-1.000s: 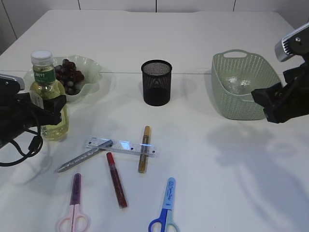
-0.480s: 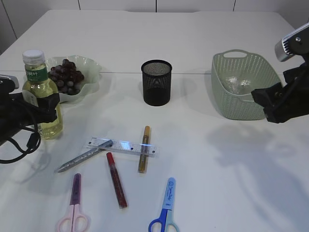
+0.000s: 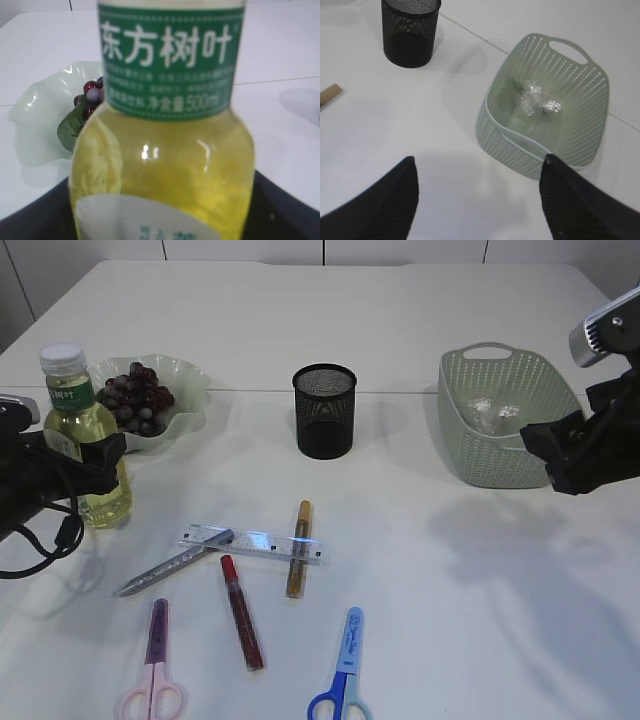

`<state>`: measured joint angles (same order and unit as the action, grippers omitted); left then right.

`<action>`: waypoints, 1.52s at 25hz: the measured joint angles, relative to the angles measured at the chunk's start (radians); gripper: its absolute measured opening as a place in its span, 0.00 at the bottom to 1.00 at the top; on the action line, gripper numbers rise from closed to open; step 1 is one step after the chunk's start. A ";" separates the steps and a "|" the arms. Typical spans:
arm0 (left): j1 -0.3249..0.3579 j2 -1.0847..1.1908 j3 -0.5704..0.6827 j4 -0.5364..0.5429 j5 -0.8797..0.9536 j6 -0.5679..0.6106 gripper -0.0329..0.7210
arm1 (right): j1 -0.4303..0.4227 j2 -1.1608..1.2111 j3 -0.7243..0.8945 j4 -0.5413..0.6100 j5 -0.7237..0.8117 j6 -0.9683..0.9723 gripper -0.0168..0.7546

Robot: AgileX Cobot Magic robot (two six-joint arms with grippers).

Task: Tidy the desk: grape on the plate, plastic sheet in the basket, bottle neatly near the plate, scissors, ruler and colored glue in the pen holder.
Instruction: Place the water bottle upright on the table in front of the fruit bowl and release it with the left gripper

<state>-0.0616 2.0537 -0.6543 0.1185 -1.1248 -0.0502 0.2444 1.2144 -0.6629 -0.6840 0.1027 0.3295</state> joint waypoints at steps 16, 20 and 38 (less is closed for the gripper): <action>0.000 0.000 0.005 -0.001 -0.009 0.002 0.83 | 0.000 0.000 0.000 0.000 0.000 0.000 0.78; 0.000 0.000 0.008 -0.005 -0.011 0.002 0.83 | 0.000 0.000 0.000 0.000 0.000 0.000 0.78; 0.000 -0.176 0.010 -0.005 0.104 0.002 0.82 | 0.000 0.000 0.000 0.000 0.017 0.009 0.78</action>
<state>-0.0616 1.8777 -0.6445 0.1139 -1.0210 -0.0480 0.2444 1.2144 -0.6629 -0.6840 0.1194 0.3381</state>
